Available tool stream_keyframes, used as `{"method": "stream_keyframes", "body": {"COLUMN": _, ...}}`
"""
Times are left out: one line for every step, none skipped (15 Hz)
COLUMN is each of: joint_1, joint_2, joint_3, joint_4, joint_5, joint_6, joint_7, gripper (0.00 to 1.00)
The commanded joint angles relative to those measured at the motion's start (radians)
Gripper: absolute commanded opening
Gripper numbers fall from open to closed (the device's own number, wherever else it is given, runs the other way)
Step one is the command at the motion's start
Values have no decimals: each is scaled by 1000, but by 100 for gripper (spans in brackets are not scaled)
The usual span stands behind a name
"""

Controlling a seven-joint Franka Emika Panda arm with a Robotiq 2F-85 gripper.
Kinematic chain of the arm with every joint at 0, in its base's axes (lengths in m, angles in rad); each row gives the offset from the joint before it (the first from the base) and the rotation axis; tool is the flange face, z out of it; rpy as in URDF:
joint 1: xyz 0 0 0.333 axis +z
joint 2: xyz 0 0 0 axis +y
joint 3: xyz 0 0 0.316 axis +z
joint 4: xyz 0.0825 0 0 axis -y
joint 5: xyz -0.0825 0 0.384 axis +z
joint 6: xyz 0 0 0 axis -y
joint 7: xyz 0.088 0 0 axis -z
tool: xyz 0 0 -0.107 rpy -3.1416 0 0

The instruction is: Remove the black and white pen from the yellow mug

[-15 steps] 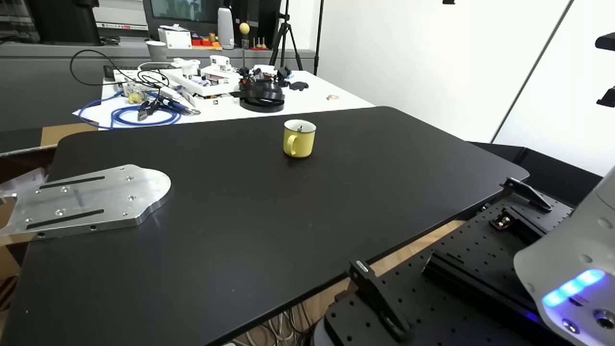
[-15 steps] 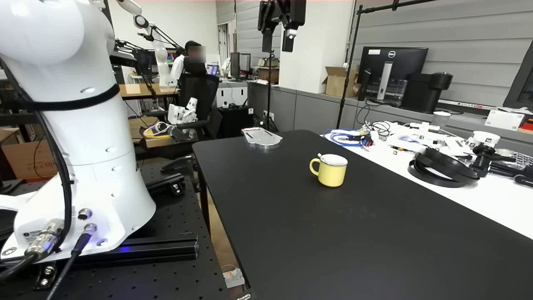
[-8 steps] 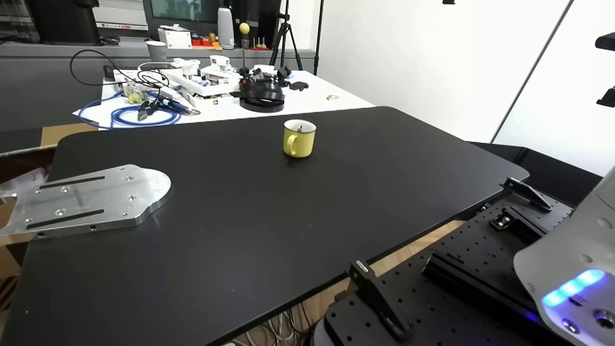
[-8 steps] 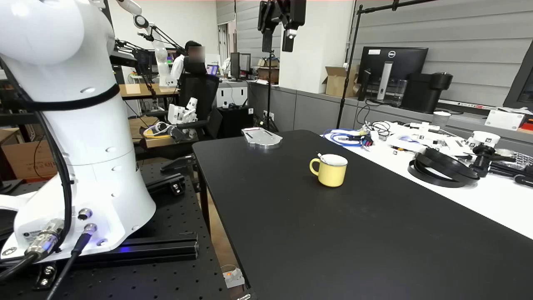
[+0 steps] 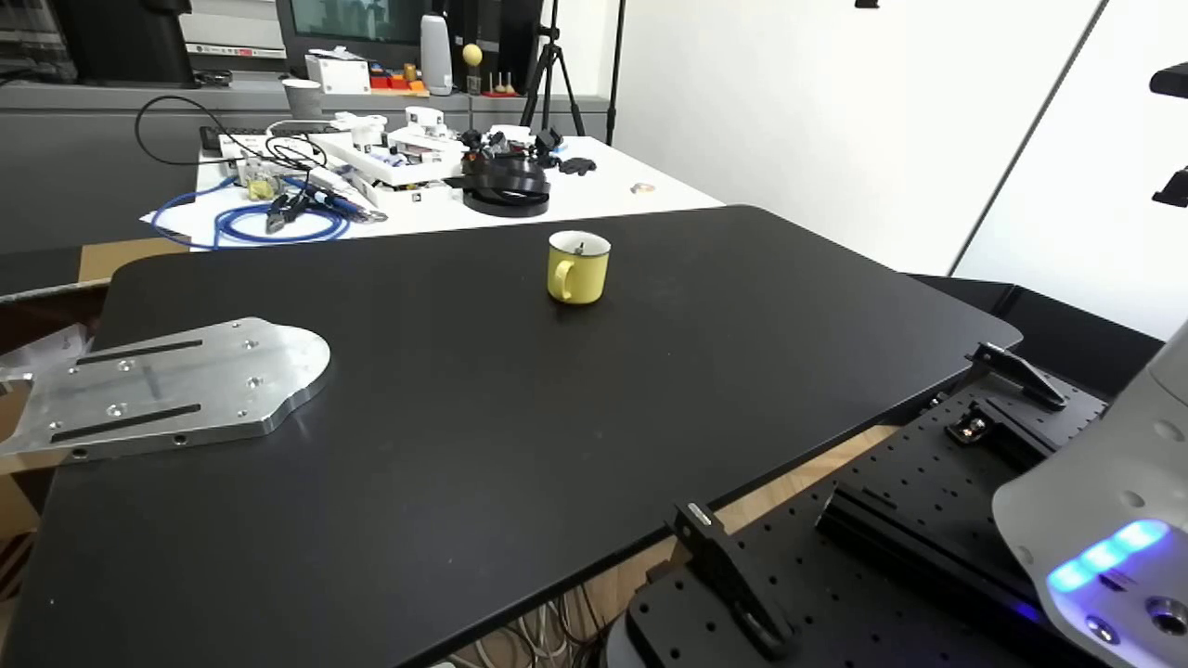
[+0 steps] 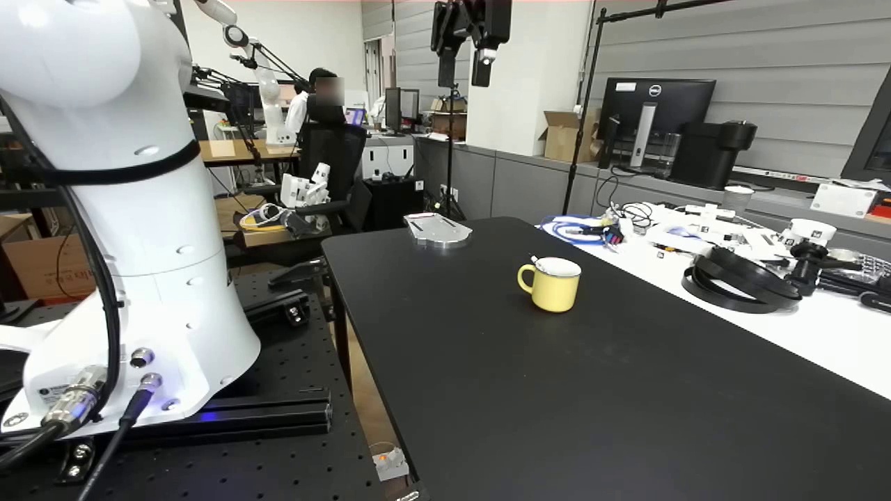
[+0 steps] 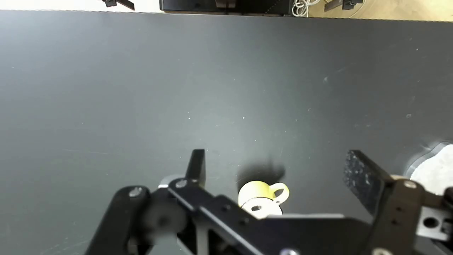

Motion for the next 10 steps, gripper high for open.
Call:
{"method": "stream_keyframes", "body": {"joint_1": 9, "joint_2": 0, "joint_3": -8, "joint_4": 2, "joint_5": -4, "joint_6": -2, "joint_7": 4, "gripper": 100}}
{"method": "stream_keyframes", "body": {"joint_1": 7, "joint_2": 27, "joint_3": -8, "joint_4": 21, "joint_5": -8, "joint_6": -4, "joint_7": 2, "gripper": 100}}
{"method": "stream_keyframes", "body": {"joint_1": 8, "joint_2": 49, "joint_3": -7, "joint_4": 32, "joint_5": -7, "joint_6": 6, "joint_7": 2, "gripper": 100}}
{"method": "stream_keyframes", "body": {"joint_1": 9, "joint_2": 84, "joint_3": -6, "joint_4": 52, "joint_5": -8, "joint_6": 14, "joint_7": -1, "gripper": 100}}
{"method": "stream_keyframes", "body": {"joint_1": 11, "joint_2": 110, "joint_3": -10, "joint_4": 67, "joint_5": -6, "joint_6": 22, "joint_7": -11, "gripper": 100}}
{"method": "stream_keyframes", "body": {"joint_1": 10, "joint_2": 147, "joint_3": -10, "joint_4": 90, "joint_5": -8, "joint_6": 35, "joint_7": -12, "gripper": 100}}
{"method": "stream_keyframes", "body": {"joint_1": 10, "joint_2": 183, "joint_3": -12, "joint_4": 114, "joint_5": -7, "joint_6": 46, "joint_7": -17, "gripper": 100}}
{"method": "stream_keyframes", "body": {"joint_1": 9, "joint_2": 221, "joint_3": -14, "joint_4": 142, "joint_5": -7, "joint_6": 60, "joint_7": -22, "gripper": 100}}
{"method": "stream_keyframes", "body": {"joint_1": 9, "joint_2": 262, "joint_3": -18, "joint_4": 174, "joint_5": -4, "joint_6": 65, "joint_7": -28, "gripper": 100}}
{"method": "stream_keyframes", "body": {"joint_1": 7, "joint_2": 301, "joint_3": -20, "joint_4": 206, "joint_5": -3, "joint_6": 69, "joint_7": -31, "gripper": 100}}
